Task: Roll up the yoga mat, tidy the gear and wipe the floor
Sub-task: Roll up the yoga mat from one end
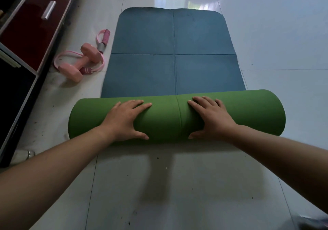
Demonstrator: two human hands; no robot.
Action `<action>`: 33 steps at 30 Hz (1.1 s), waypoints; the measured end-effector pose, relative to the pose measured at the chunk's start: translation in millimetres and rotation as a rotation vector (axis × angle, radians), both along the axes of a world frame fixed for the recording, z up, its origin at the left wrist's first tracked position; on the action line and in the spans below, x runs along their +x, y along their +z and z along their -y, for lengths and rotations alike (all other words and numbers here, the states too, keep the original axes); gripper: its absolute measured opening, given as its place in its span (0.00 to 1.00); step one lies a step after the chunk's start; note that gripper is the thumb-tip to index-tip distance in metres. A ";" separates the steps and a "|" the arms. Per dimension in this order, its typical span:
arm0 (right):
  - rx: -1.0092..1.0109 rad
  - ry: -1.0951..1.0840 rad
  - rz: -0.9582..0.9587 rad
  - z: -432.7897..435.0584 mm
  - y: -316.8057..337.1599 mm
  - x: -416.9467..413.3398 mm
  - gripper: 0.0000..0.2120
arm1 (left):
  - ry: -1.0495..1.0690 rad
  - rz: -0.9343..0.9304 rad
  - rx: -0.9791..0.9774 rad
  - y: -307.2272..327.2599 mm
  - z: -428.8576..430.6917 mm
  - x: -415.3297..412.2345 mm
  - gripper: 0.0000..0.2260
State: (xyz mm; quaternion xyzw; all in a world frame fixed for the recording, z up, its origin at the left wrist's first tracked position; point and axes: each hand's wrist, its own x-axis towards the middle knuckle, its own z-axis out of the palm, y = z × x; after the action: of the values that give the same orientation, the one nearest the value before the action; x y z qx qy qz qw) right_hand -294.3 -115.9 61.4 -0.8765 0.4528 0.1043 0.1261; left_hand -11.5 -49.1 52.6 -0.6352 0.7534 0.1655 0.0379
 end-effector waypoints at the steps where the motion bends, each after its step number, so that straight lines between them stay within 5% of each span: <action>1: -0.012 0.006 0.011 1.0 1.0 0.4 0.54 | 0.003 -0.010 -0.001 0.3 -0.1 -0.2 0.48; 17: -0.152 0.051 0.137 -22.5 16.4 -4.2 0.38 | 0.034 -0.082 -0.146 19.7 -22.8 -7.7 0.37; 33: 0.247 -0.012 0.034 -37.9 30.1 6.5 0.45 | 0.064 -0.206 0.188 24.8 -55.8 3.1 0.41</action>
State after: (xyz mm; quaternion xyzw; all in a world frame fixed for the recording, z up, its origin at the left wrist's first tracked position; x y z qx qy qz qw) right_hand -287.8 -78.0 91.4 -0.8533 0.4393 0.1437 0.2415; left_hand -8.4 6.7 77.4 -0.6322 0.7139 0.3006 0.0143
